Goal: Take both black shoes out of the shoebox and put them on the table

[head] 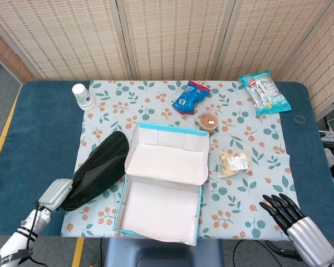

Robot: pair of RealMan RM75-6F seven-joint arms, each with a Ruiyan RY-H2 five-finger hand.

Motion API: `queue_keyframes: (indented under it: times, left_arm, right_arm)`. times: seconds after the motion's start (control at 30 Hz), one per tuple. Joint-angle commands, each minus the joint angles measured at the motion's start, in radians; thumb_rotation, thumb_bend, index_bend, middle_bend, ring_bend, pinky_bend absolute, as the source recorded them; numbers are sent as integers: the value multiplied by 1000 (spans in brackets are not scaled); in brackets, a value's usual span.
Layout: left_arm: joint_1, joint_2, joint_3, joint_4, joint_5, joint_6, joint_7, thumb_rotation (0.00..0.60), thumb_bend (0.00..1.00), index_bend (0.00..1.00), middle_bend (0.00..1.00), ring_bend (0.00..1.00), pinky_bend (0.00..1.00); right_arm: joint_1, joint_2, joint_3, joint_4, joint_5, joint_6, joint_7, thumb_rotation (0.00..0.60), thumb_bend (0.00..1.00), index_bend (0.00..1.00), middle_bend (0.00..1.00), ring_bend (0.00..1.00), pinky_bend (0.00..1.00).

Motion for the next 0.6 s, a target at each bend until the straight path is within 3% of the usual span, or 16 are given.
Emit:
queue_keyframes:
  times: [0.03,0.27,0.47,0.6]
  left_arm:
    - [-7,8,14,-3,-8,-31,-4,600,614,820,796,625,592]
    - [-11,-4,4,29,-37,-42,45,600,614,815,792,622,592]
    - [-2,-147,-56,171,-133,23,222,600,614,812,790,618,592]
    - [-2,-233,-101,263,-163,73,264,600,613,812,789,618,593]
  right_arm:
    - [-1,0,0,1,1,2,1,515,172,0,0,0,0]
    - [2,-3,-1,-4,2,-11,-11,513,171,0,0,0,0]
    - [3,-4,-3,-7,-1,-18,-18,514,172,0,0,0,0]
    - [3,-3,-4,-7,1,-17,-16,514,172,0,0,0,0]
